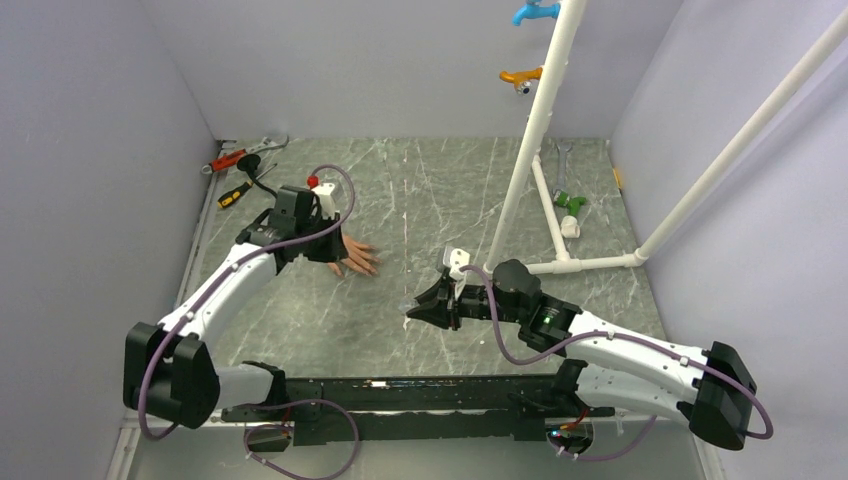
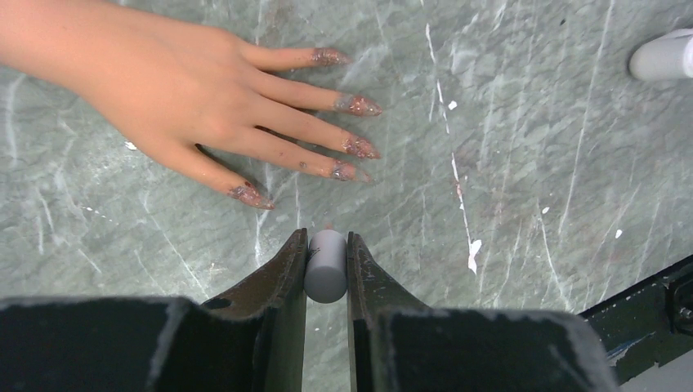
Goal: Paint the nails
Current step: Paint the nail polish on the nail.
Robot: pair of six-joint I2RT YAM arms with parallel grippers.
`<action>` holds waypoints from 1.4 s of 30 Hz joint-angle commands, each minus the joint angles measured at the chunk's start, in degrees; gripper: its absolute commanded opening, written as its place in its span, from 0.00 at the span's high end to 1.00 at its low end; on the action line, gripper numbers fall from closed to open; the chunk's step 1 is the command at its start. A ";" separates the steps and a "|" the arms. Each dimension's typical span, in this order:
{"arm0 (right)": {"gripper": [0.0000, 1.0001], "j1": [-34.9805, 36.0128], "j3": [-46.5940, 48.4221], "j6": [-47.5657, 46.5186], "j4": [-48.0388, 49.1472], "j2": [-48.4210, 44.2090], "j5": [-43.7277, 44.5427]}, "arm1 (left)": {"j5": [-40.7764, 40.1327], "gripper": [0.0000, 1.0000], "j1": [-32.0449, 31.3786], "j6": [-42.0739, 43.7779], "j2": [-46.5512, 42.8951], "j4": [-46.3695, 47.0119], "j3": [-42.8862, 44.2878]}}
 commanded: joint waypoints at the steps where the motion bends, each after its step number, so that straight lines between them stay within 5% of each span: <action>1: 1.00 0.46 3.63 1.01 2.82 0.65 1.53 | -3.71 1.00 -0.25 0.78 -3.61 0.68 -0.09; 15: 1.00 1.09 9.19 0.68 1.97 5.55 4.94 | -9.73 1.00 -0.17 -17.96 -15.08 12.05 -9.04; 42: 1.00 1.67 4.39 0.05 0.82 0.48 7.85 | -13.10 1.00 3.13 -20.73 -5.41 23.57 -19.83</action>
